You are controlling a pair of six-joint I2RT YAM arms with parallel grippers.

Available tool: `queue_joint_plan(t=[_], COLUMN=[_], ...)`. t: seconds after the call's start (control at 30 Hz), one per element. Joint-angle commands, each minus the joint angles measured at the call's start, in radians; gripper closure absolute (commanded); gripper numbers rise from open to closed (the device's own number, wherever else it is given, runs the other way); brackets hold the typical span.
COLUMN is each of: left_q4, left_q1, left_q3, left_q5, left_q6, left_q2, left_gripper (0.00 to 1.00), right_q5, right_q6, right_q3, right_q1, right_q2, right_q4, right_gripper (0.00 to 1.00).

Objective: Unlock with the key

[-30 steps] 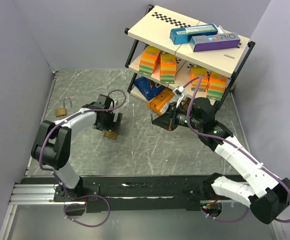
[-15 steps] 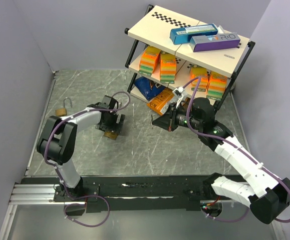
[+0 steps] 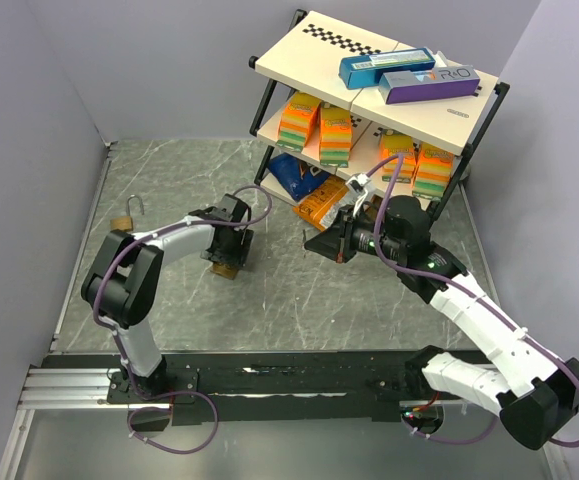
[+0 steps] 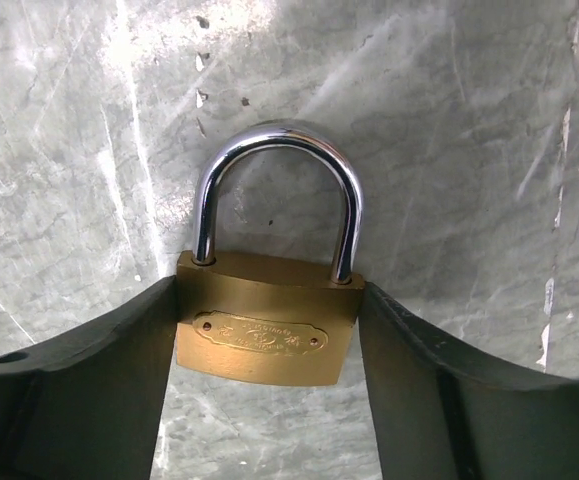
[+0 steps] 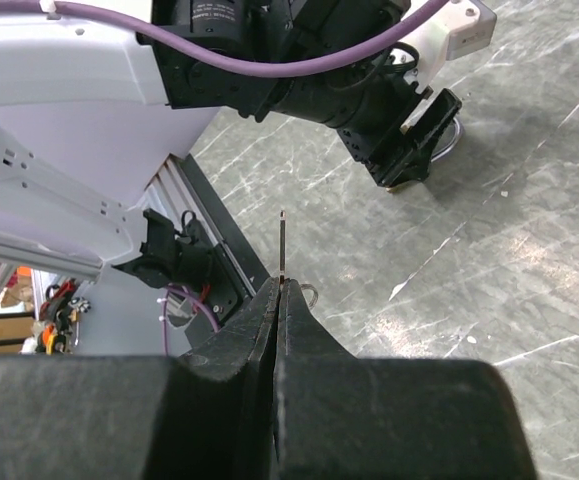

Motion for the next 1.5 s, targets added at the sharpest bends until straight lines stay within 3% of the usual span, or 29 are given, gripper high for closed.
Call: queue_joint_plan(t=[0.0, 0.07, 0.1, 0.17, 0.43, 0.67, 1.07, 1.47], left_q4=[-0.039, -0.048, -0.055, -0.057, 0.061, 0.325, 0.474, 0.508], left_q1=[0.001, 0.001, 0.001, 0.001, 0.001, -0.021, -0.12, -0.125], left_q3=[-0.033, -0.036, -0.033, -0.025, -0.036, -0.145, -0.206, -0.237], left_q5=[-0.067, -0.055, -0.044, 0.015, 0.242, 0.344, 0.238, 0.256], left_q6=[-0.054, -0.075, -0.107, -0.144, -0.492, -0.857, -1.075, -1.1], left_q2=[0.052, 0.052, 0.046, 0.032, -0.094, -0.158, -0.178, -0.177], left_gripper=[0.42, 0.67, 0.87, 0.99, 0.99, 0.99, 0.99, 0.99], right_q5=[0.018, 0.02, 0.021, 0.037, 0.049, -0.003, -0.094, -0.08], right_q6=[-0.01, -0.019, -0.025, -0.05, -0.131, -0.131, -0.091, -0.105], right_q3=[0.01, 0.008, 0.01, 0.008, -0.056, -0.09, -0.096, -0.098], right_q1=[-0.005, -0.005, -0.003, -0.003, 0.029, 0.09, 0.112, 0.112], right_q2=[-0.036, -0.033, -0.033, -0.033, 0.02, 0.17, 0.427, 0.597], right_q4=[0.015, 0.011, 0.006, -0.003, -0.011, 0.074, 0.175, 0.175], right_gripper=[1.0, 1.0, 1.0, 1.0, 1.0, 1.0, 1.0, 1.0])
